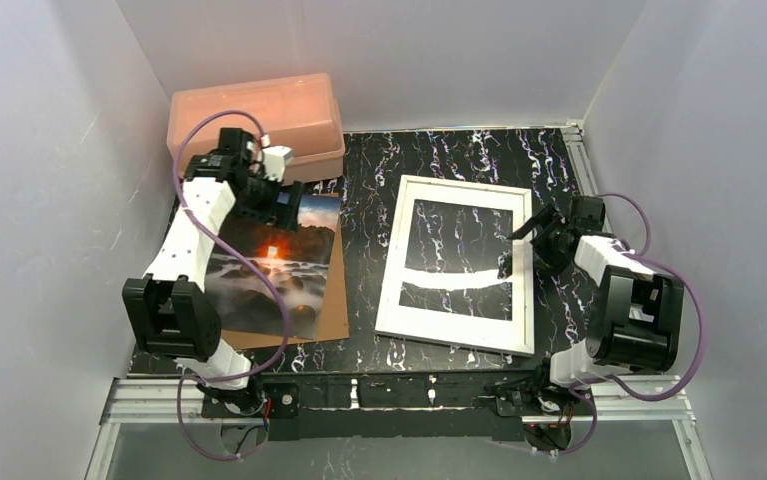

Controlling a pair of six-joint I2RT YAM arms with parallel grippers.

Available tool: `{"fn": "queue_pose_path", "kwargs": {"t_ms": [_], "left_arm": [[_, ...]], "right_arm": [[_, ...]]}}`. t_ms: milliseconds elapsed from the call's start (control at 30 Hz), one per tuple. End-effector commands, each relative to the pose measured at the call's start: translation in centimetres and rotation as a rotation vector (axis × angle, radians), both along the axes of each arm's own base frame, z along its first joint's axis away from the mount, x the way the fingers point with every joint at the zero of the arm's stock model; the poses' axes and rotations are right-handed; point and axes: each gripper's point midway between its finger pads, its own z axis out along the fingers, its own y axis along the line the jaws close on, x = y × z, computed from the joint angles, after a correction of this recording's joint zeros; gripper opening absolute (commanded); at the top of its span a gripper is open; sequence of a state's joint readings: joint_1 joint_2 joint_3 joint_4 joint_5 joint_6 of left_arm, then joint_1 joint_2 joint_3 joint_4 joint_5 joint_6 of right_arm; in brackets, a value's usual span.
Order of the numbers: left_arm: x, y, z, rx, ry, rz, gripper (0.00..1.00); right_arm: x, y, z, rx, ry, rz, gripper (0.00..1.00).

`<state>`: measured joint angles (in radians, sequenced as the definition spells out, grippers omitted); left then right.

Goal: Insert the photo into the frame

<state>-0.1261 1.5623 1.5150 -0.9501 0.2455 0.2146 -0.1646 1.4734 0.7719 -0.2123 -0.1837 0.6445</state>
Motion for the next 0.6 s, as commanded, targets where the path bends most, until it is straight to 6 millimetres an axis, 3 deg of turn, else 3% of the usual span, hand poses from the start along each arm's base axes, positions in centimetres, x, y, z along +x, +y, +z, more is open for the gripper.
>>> {"fn": "queue_pose_path", "kwargs": {"t_ms": [0, 167, 267, 400, 500, 567], "left_arm": [[-2.9, 4.5, -0.2, -0.013, 0.065, 0.049, 0.98], [-4.7, 10.0, -1.0, -0.014, 0.088, 0.143, 0.98], [-5.9, 13.1, -1.5, -0.017, 0.12, 0.181, 0.98], [-7.5, 17.5, -2.2, 0.001, 0.154, 0.231, 0.99], [-8.3, 20.4, -3.1, 0.029, 0.175, 0.263, 0.98], [-8.5, 22.1, -3.6, 0.044, 0.179, 0.293, 0.97]], "right_arm": [[2.9, 1.9, 1.7, 0.124, -0.12, 0.051, 0.99], [3.8, 2.4, 1.2, 0.16, -0.118, 0.07, 0.99], [4.4, 2.1, 2.0, 0.098, -0.109, 0.078, 0.99], [5.4, 2.4, 6.2, -0.138, -0.166, 0.092, 0.99], [5.9, 5.5, 10.2, -0.245, -0.239, 0.121, 0.99], [5.8, 8.9, 12.0, -0.269, -0.273, 0.164, 0.99]]}}
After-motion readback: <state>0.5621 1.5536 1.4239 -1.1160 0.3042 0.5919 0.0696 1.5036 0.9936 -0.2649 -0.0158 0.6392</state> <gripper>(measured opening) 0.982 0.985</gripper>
